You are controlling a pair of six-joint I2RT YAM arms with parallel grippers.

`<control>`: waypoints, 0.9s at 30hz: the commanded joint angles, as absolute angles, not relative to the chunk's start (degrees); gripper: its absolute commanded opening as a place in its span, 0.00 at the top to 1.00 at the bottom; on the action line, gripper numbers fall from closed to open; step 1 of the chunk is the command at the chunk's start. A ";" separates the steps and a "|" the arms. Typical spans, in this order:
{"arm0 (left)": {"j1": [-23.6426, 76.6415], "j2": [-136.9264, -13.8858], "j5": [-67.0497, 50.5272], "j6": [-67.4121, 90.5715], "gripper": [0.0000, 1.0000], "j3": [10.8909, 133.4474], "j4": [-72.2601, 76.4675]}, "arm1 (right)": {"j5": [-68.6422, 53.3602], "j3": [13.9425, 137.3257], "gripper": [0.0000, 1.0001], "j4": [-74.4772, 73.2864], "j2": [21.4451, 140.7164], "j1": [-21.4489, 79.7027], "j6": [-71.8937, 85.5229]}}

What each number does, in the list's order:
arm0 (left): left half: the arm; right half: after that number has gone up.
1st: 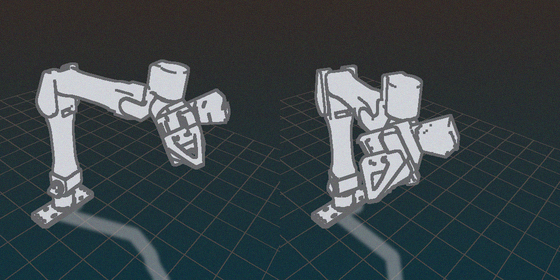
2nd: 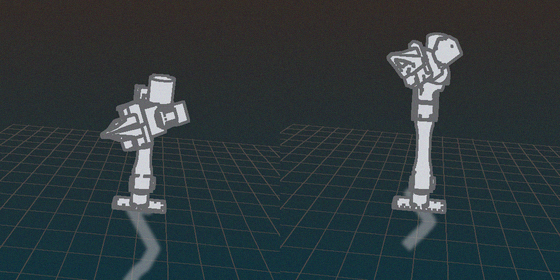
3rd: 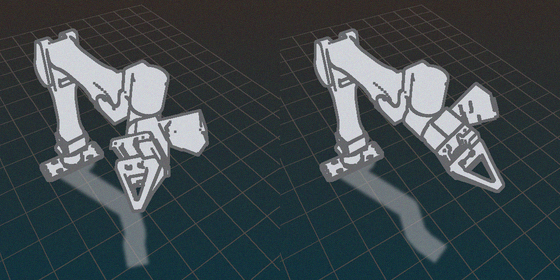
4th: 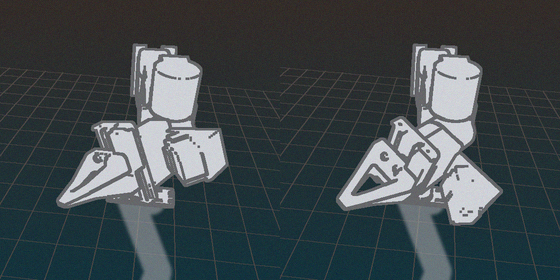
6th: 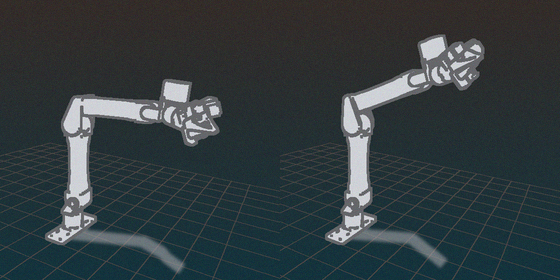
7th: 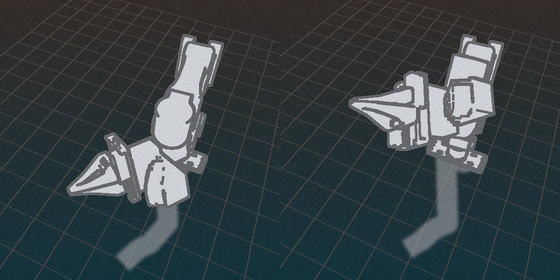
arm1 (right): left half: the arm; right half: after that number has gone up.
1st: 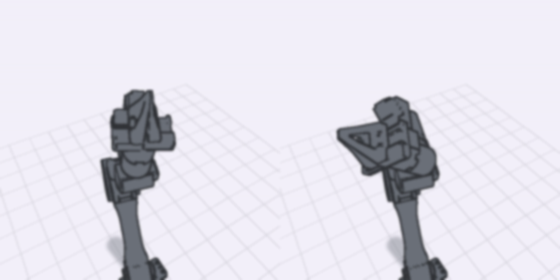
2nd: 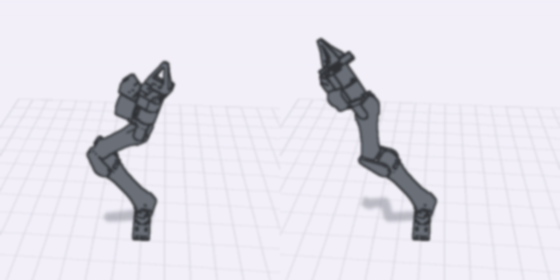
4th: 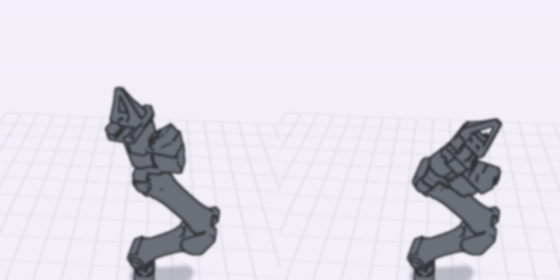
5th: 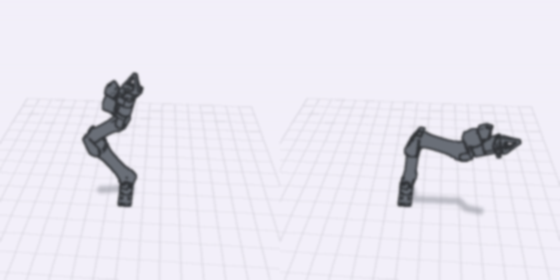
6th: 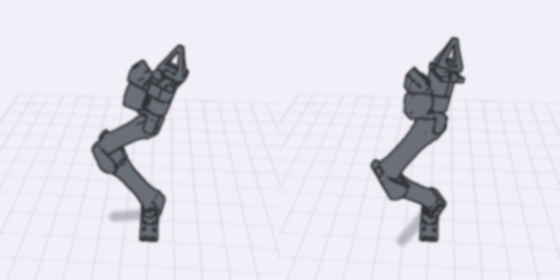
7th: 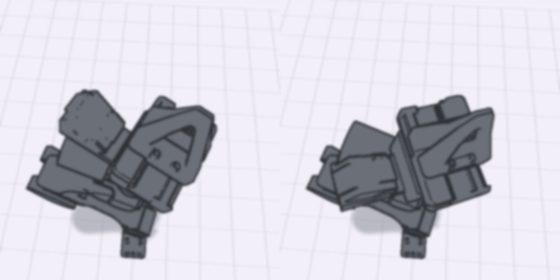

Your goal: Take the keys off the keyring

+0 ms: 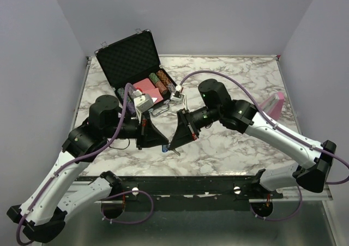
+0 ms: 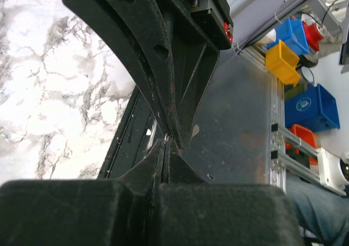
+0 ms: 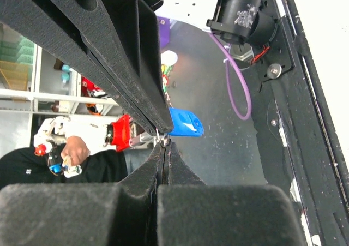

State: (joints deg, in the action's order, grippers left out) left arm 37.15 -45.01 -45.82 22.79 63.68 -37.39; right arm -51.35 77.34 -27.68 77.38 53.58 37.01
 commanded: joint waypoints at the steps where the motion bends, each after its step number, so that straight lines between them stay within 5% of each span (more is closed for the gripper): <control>1: 37.79 -49.04 -55.45 16.36 1.00 65.91 -43.15 | -52.91 81.73 0.99 -25.40 78.92 54.14 34.81; 27: 34.64 -62.41 -61.08 4.57 0.98 72.77 -52.83 | -55.64 81.48 0.99 -30.15 81.56 54.05 27.69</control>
State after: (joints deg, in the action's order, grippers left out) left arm 35.90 -61.78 -61.45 5.76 72.53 -55.16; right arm -55.51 80.51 -39.94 81.65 53.63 27.83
